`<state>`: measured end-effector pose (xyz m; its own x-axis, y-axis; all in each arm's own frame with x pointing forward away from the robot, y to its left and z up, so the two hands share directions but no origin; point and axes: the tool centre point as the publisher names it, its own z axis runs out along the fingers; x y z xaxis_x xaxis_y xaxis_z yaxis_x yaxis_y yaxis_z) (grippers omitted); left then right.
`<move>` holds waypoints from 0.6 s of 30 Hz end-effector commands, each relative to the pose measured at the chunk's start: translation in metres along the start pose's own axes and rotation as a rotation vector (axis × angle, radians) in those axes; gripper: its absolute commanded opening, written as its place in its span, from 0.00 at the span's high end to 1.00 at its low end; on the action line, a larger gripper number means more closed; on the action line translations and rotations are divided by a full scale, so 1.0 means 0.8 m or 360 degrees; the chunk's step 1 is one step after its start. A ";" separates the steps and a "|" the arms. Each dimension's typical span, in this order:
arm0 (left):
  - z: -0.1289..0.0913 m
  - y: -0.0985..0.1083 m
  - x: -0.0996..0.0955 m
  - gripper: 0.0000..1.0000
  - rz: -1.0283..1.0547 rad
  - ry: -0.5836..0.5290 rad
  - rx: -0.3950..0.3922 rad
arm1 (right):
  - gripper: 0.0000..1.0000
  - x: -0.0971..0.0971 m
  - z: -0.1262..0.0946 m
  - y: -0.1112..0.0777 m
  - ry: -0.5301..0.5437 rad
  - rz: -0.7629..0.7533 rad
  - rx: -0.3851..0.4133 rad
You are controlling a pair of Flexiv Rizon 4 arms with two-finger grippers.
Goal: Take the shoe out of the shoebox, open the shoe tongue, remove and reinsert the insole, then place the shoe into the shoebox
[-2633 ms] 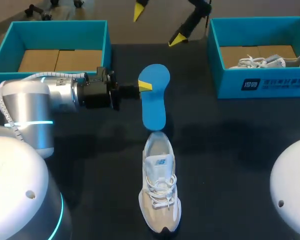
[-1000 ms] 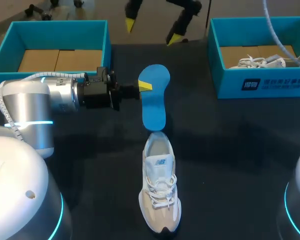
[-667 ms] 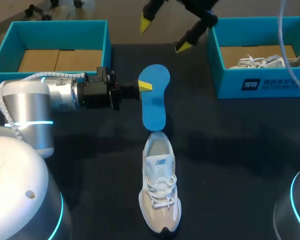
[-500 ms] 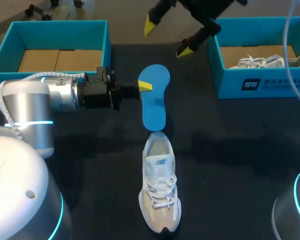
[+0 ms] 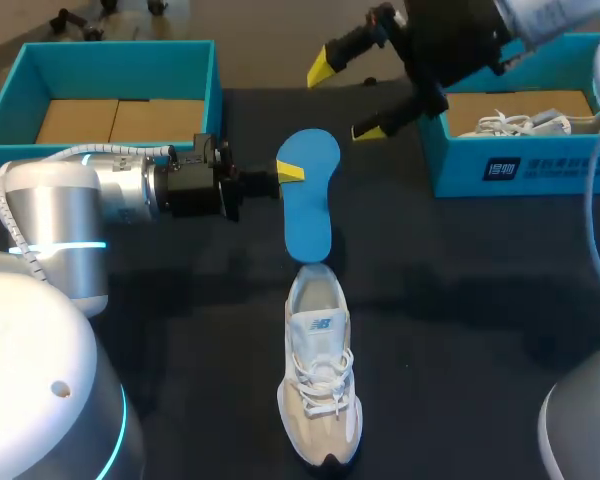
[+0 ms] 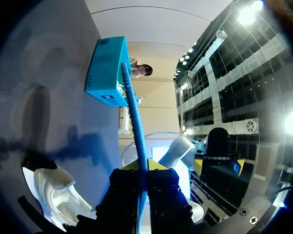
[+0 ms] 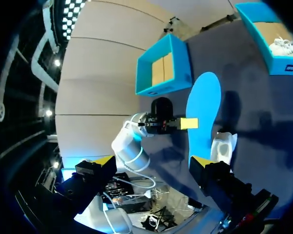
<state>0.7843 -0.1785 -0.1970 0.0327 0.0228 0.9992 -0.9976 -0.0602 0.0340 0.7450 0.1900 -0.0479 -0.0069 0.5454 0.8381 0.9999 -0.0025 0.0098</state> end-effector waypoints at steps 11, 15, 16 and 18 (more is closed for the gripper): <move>0.000 0.001 0.001 1.00 0.0000 -0.0004 0.0003 | 0.00 -0.035 0.018 -0.009 0.0843 0.0030 -0.0049; 0.000 0.001 0.001 1.00 0.0000 -0.0004 0.0003 | 0.00 -0.039 0.017 -0.010 0.0886 0.0035 -0.0055; 0.000 0.001 0.001 1.00 0.0000 -0.0004 0.0003 | 0.00 -0.040 0.017 -0.010 0.0903 0.0030 -0.0056; 0.000 0.001 0.001 1.00 0.0000 -0.0004 0.0003 | 0.00 -0.042 0.015 -0.010 0.0927 0.0050 -0.0055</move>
<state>0.7843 -0.1785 -0.1969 0.0327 0.0228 0.9992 -0.9976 -0.0602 0.0340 0.7413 0.1844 -0.0776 0.0179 0.2198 0.9754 0.9993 -0.0371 -0.0099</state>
